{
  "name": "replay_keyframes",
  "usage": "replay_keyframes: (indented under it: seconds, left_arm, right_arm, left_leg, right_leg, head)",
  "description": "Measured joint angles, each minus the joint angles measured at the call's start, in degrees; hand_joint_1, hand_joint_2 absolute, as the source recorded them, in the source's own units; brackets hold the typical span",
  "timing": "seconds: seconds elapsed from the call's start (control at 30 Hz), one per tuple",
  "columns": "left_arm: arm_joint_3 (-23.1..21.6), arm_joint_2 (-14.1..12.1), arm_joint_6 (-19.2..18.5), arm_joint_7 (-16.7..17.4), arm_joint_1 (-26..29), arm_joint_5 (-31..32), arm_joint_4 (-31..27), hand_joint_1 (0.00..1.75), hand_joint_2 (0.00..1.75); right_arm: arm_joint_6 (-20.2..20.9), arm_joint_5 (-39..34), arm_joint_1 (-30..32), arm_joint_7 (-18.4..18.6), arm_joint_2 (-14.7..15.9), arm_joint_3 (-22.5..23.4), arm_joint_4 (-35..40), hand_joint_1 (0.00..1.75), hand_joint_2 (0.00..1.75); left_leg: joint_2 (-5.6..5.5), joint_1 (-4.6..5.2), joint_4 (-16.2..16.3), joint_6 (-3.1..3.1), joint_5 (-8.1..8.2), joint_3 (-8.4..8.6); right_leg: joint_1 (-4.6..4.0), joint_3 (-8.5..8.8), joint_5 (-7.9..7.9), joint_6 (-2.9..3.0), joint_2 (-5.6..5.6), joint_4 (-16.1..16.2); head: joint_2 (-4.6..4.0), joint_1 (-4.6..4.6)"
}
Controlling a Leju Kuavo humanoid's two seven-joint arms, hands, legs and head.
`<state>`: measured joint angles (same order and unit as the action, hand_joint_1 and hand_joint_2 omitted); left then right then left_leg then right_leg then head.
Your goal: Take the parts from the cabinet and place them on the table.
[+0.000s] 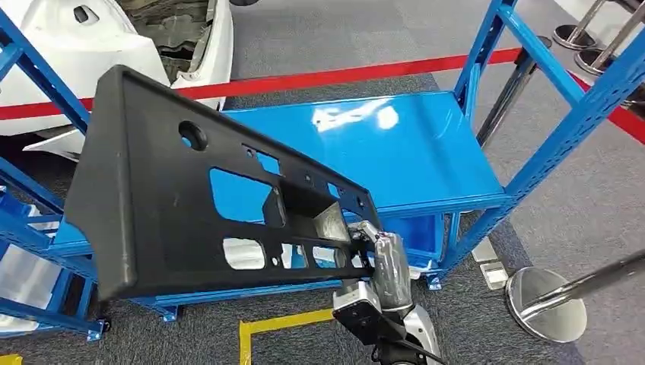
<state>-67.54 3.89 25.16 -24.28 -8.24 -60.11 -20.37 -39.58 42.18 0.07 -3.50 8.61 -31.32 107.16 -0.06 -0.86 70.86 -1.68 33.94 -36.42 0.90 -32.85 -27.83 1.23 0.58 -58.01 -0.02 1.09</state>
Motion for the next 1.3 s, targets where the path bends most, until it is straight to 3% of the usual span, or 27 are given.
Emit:
replay_keyframes:
  seconds: [0.07, 0.1, 0.2, 0.27, 0.3, 0.33, 0.4, 0.43, 0.47, 0.5, 0.57, 0.6, 0.63, 0.73, 0.77, 0.8, 0.83, 0.9, 0.93, 0.97, 1.0, 1.07, 1.1, 1.13, 1.23, 1.27, 1.3]
  left_arm:
    - [0.02, 0.0, 0.04, -0.04, -0.06, -0.02, 0.02, 0.0, 1.75]
    - [0.02, 0.0, 0.04, -0.07, -0.08, -0.02, 0.02, 0.0, 1.75]
    - [0.02, 0.0, 0.07, -0.17, 0.14, -0.07, 0.02, 0.0, 1.75]
    - [0.02, 0.02, 0.05, -0.17, 0.1, -0.07, 0.04, 0.0, 1.75]
    - [0.02, 0.02, 0.04, -0.17, -0.02, -0.07, 0.04, 0.0, 1.75]
    - [0.04, 0.02, 0.07, -0.2, -0.07, -0.04, 0.07, 0.0, 1.75]
    - [0.04, 0.02, 0.07, -0.2, -0.02, -0.04, 0.09, 0.0, 1.75]
    - [0.04, 0.02, 0.07, -0.2, -0.02, -0.04, 0.13, 0.0, 1.75]
    - [0.04, 0.02, 0.07, -0.2, -0.02, -0.04, 0.15, 0.0, 1.75]
    - [0.04, 0.02, 0.07, -0.2, -0.02, -0.04, 0.18, 0.0, 1.75]
    - [0.04, 0.04, 0.07, -0.2, -0.04, -0.04, 0.22, 0.0, 1.75]
    - [0.04, 0.07, 0.07, -0.19, -0.04, -0.04, 0.24, 0.0, 1.75]
    - [0.04, 0.07, 0.04, -0.2, -0.09, -0.04, 0.26, 0.0, 1.75]
    - [0.04, 0.09, 0.04, -0.17, -0.04, -0.02, 0.31, 0.0, 1.75]
    - [0.04, 0.07, 0.04, -0.17, -0.07, -0.02, 0.37, 0.0, 1.75]
    - [0.04, 0.07, 0.04, -0.17, -0.06, -0.04, 0.37, 0.0, 1.75]
    - [0.04, 0.07, 0.04, -0.17, -0.03, -0.04, 0.37, 0.0, 1.75]
    - [0.04, 0.07, 0.04, -0.17, -0.01, -0.13, 0.39, 0.0, 1.75]
    - [0.04, 0.07, 0.04, -0.17, 0.02, -0.15, 0.42, 0.0, 1.75]
    - [0.04, 0.07, 0.04, -0.17, 0.05, -0.17, 0.42, 0.0, 1.75]
    - [0.04, 0.07, 0.04, -0.17, 0.07, -0.2, 0.42, 0.0, 1.75]
    - [0.04, 0.07, 0.04, -0.17, 0.0, -0.24, 0.42, 0.0, 1.75]
    - [0.04, 0.07, 0.04, -0.17, -0.06, -0.24, 0.42, 0.0, 1.75]
    - [0.04, 0.07, 0.04, -0.17, -0.09, -0.24, 0.42, 0.0, 1.75]
    - [0.04, 0.07, 0.04, -0.2, 0.28, -0.37, 0.44, 0.0, 1.75]
    - [0.04, 0.11, 0.04, -0.2, 0.34, -0.39, 0.44, 0.0, 1.75]
    - [0.04, 0.13, 0.04, -0.22, 0.15, -0.42, 0.44, 0.0, 1.75]
  right_arm:
    - [0.0, 0.09, 0.01, 0.0, 0.0, 0.0, 0.0, 1.75, 1.75]
    - [0.0, 0.17, 0.0, 0.0, 0.0, 0.0, 0.0, 1.75, 1.75]
    - [-0.02, 0.33, 0.13, -0.06, 0.0, 0.0, 0.0, 1.75, 1.75]
    - [-0.04, 0.33, 0.32, -0.11, -0.02, 0.0, 0.0, 1.75, 1.75]
    - [-0.04, 0.35, 0.41, -0.18, -0.02, 0.0, 0.0, 1.75, 1.75]
    - [-0.04, 0.37, 0.42, -0.28, -0.02, 0.0, 0.0, 1.75, 1.75]
    - [-0.04, 0.37, 0.79, -0.35, -0.02, 0.0, 0.0, 1.75, 1.75]
    - [-0.04, 0.35, 1.02, -0.37, -0.02, 0.0, 0.0, 1.75, 1.75]
    - [-0.04, 0.33, 1.11, -0.39, -0.02, 0.0, 0.0, 1.75, 1.75]
    - [-0.04, 0.33, 1.12, -0.42, -0.02, 0.0, 0.0, 1.75, 1.75]
    - [-0.04, 0.33, 1.09, -0.48, -0.02, 0.0, 0.0, 1.75, 1.75]
    - [-0.04, 0.35, 1.01, -0.5, -0.02, 0.0, 0.0, 1.75, 1.75]
    - [-0.04, 0.35, 1.02, -0.5, -0.07, 0.0, 0.02, 1.75, 1.75]
    - [-0.04, 0.33, 1.34, -0.5, -0.09, 0.0, 0.02, 1.75, 1.75]
    - [-0.04, 0.33, 1.3, -0.5, -0.11, 0.0, 0.02, 1.75, 1.75]
    - [-0.04, 0.35, 1.2, -0.5, -0.15, 0.0, 0.02, 1.75, 1.75]
    - [-0.04, 0.35, 1.2, -0.5, -0.22, 0.0, 0.02, 1.75, 1.75]
    - [-0.04, 0.31, 1.32, -0.5, -0.24, 0.0, 0.02, 1.75, 1.75]
    - [-0.04, 0.31, 1.31, -0.48, -0.26, 0.0, 0.02, 1.75, 1.75]
    - [-0.04, 0.31, 1.33, -0.48, -0.26, 0.0, 0.02, 1.75, 1.75]
    - [-0.04, 0.26, 1.34, -0.48, -0.26, 0.0, 0.02, 1.75, 1.75]
    - [-0.04, 0.11, 1.32, -0.48, -0.28, 0.0, 0.02, 1.75, 1.75]
    - [-0.04, 0.09, 1.31, -0.48, -0.31, 0.0, 0.02, 1.75, 1.75]
    - [-0.04, 0.09, 1.23, -0.48, -0.31, 0.0, 0.02, 1.75, 1.75]
    - [-0.04, -0.04, 1.16, -0.5, -0.31, 0.0, 0.02, 1.75, 1.75]
    - [-0.04, -0.13, 1.17, -0.5, -0.31, 0.0, 0.02, 1.75, 1.75]
    - [-0.04, -0.18, 1.18, -0.48, -0.31, 0.0, 0.02, 1.75, 1.75]
  left_leg:
    - [-0.02, -0.26, -10.19, 0.0, -4.15, 5.88]
    - [-0.16, -0.13, -12.03, 0.23, -3.25, 6.65]
    - [-0.19, 0.32, -12.18, 1.18, -3.86, 5.81]
    - [0.07, -0.13, -12.93, 2.48, -4.72, 5.59]
    - [0.2, -0.05, -12.97, 2.93, -5.09, 5.19]
    - [0.27, -0.04, -12.96, 3.32, -5.41, 4.75]
    - [0.44, 0.25, -12.86, 3.51, -5.93, 3.91]
    - [0.44, 0.35, -12.76, 3.51, -6.23, 3.46]
    - [0.44, 0.41, -12.65, 3.47, -6.45, 3.04]
    - [0.44, 0.43, -12.48, 3.38, -6.65, 2.67]
    - [0.41, 0.42, -12.04, 3.04, -6.9, 2.17]
    - [0.41, 0.44, -11.86, 2.81, -7.03, 1.9]
    - [0.41, 0.8, -11.34, 2.5, -7.23, 1.51]
    - [0.44, 0.5, -11.68, 1.31, -8.17, 1.27]
    - [0.33, 0.69, -11.43, 0.99, -7.93, 0.98]
    - [0.22, 0.48, -9.97, 0.69, -5.98, 0.39]
    - [0.22, 0.38, -6.75, 0.54, -3.02, -0.87]
    - [0.22, 0.29, 1.69, 0.12, 2.0, -3.65]
    - [0.23, 0.28, 4.92, -0.04, 3.31, -4.34]
    - [0.23, 0.23, 5.38, -0.12, 3.15, -3.76]
    - [0.23, 0.17, 3.11, -0.07, 1.95, -1.77]
    - [0.23, 0.06, -6.88, 0.15, -1.92, 4.8]
    - [0.14, -0.02, -11.51, 0.31, -2.73, 7.48]
    - [0.13, 0.3, -13.05, 0.53, -2.41, 7.63]
    - [0.08, 0.52, -12.44, 1.43, -3.03, 6.95]
    - [0.2, 0.33, -12.89, 2.18, -3.66, 6.64]
    - [0.46, 0.14, -13.12, 2.68, -4.21, 6.28]
  right_leg:
    - [0.14, -0.24, 0.0, -0.26, -0.02, -0.53]
    - [-0.09, -0.57, 0.11, -0.66, -0.02, -0.67]
    - [-0.15, -1.08, 0.75, -1.74, -0.12, -0.88]
    - [0.16, -1.39, 0.33, -2.28, -0.2, -1.14]
    - [0.16, -1.93, -1.62, -2.46, -0.26, -2.78]
    - [0.15, -3.35, -4.49, -2.62, -0.29, -6.42]
    - [0.18, -6.4, -9.22, -2.92, -0.3, -15.29]
    - [0.17, -6.99, -10.04, -2.97, -0.3, -17.91]
    - [0.16, -6.28, -9.52, -2.93, -0.3, -17.69]
    - [0.15, -4.25, -7.93, -2.8, -0.3, -14.87]
    - [0.11, 1.96, -3.76, -2.3, -0.3, -4.75]
    - [0.06, 3.91, -3.9, -2.07, -0.33, -0.61]
    - [-0.34, 4.03, -3.67, -1.97, -0.42, 0.23]
    - [-0.68, 3.24, -3.02, -1.16, -0.59, -0.33]
    - [-0.14, 2.91, -2.35, -0.73, -0.42, 0.19]
    - [-0.07, 2.54, -1.78, -0.29, -0.26, 0.23]
    - [-0.06, 2.02, -1.45, 0.2, -0.16, 0.22]
    - [-0.15, 1.01, -0.8, 0.37, 0.04, 0.13]
    - [-0.17, 0.44, -0.44, 0.34, 0.07, 0.01]
    - [-0.17, -0.08, -0.12, 0.25, 0.08, -0.09]
    - [-0.14, -0.53, 0.13, 0.15, 0.08, -0.21]
    - [-0.04, -1.1, 0.49, -0.24, 0.06, -0.6]
    - [-0.05, -1.32, 0.61, -0.43, 0.07, -0.86]
    - [-0.5, -1.72, 0.68, -0.72, 0.06, -1.37]
    - [-0.35, -1.92, 1.52, -1.75, 0.09, -1.1]
    - [-0.31, -2.1, 1.73, -2.09, 0.0, -1.14]
    - [-0.04, -2.53, 0.18, -2.31, -0.12, -2.03]
  head:
    - [0.0, -0.17]
    - [0.0, -0.2]
    - [0.0, 0.04]
    - [0.0, 0.02]
    - [0.0, 0.33]
    - [0.0, 0.96]
    - [0.0, 1.82]
    - [0.0, 2.03]
    - [0.0, 2.25]
    - [0.0, 2.47]
    - [0.0, 3.0]
    - [0.0, 3.32]
    - [0.0, 3.41]
    - [0.0, 2.82]
    - [0.0, 2.71]
    - [0.0, 2.47]
    - [0.0, 1.79]
    - [0.0, 1.18]
    - [0.0, 0.98]
    - [0.0, 0.85]
    - [0.0, 0.76]
    - [0.0, 0.59]
    - [0.0, 0.44]
    - [0.0, 0.24]
    - [0.0, 0.55]
    - [0.0, 0.53]
    - [0.0, 0.26]
